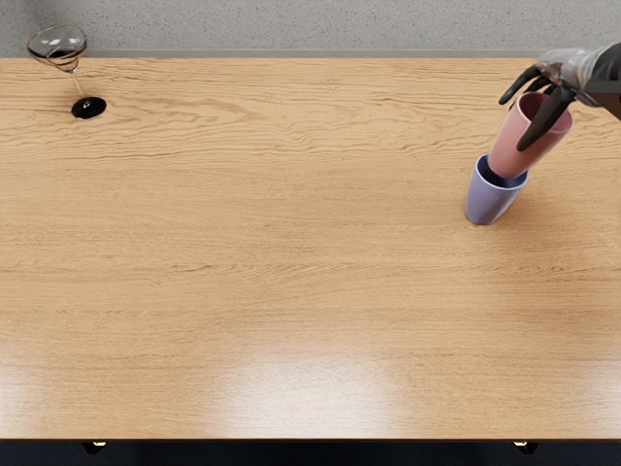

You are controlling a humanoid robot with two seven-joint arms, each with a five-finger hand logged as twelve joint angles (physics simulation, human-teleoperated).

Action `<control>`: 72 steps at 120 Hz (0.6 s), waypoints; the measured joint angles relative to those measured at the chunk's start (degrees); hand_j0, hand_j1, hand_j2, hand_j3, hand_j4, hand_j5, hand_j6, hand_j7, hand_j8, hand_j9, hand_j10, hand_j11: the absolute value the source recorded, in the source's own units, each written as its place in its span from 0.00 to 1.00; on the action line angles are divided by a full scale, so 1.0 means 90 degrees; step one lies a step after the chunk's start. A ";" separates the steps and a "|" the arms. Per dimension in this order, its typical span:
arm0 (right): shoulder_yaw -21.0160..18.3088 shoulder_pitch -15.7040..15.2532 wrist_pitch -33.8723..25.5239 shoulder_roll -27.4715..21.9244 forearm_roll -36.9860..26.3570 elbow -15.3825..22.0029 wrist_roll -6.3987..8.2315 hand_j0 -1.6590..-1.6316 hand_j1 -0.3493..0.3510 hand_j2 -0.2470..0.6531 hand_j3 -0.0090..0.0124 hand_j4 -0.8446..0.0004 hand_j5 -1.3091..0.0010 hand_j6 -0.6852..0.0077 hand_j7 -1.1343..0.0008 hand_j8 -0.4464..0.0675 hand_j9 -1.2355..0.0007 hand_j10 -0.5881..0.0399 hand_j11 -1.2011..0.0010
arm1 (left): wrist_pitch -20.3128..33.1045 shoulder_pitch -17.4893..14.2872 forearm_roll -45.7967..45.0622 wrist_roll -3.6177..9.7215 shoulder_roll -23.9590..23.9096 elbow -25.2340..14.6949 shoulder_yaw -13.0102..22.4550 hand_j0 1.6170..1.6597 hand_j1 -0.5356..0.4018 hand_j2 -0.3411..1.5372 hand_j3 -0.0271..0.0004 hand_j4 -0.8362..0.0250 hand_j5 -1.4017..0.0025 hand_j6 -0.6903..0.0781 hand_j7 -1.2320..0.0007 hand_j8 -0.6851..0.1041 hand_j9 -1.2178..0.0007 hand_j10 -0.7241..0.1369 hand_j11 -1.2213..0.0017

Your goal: Pick up cup and place in cup with right hand

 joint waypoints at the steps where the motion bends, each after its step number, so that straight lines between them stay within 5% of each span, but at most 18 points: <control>1: 0.0000 0.0000 0.0001 -0.0002 0.0001 0.0003 0.0000 0.26 0.63 0.24 0.42 0.40 0.44 0.44 0.39 0.48 0.41 0.56 0.41 | 0.0000 0.0000 0.0000 0.0000 0.0000 0.0000 0.0000 0.96 0.94 0.18 0.99 0.97 0.99 0.89 1.00 0.86 1.00 0.84 0.99; 44: 0.0004 0.0008 0.0033 0.0011 0.0007 0.0041 0.0000 0.26 0.62 0.23 0.42 0.41 0.45 0.43 0.40 0.47 0.42 0.56 0.42 | 0.0000 0.0000 0.0000 0.0001 0.0000 0.0000 0.0000 0.96 0.94 0.18 0.99 0.97 0.99 0.89 1.00 0.86 1.00 0.84 0.99; 72: 0.0267 0.0000 0.0279 -0.0259 0.0033 -0.0008 0.0004 0.11 0.23 0.26 0.42 0.78 0.80 0.78 0.78 0.69 0.79 0.78 0.79 | 0.0000 0.0000 -0.0001 0.0001 0.0000 0.0000 0.0001 0.96 0.94 0.18 0.99 0.97 0.99 0.89 1.00 0.86 1.00 0.84 0.99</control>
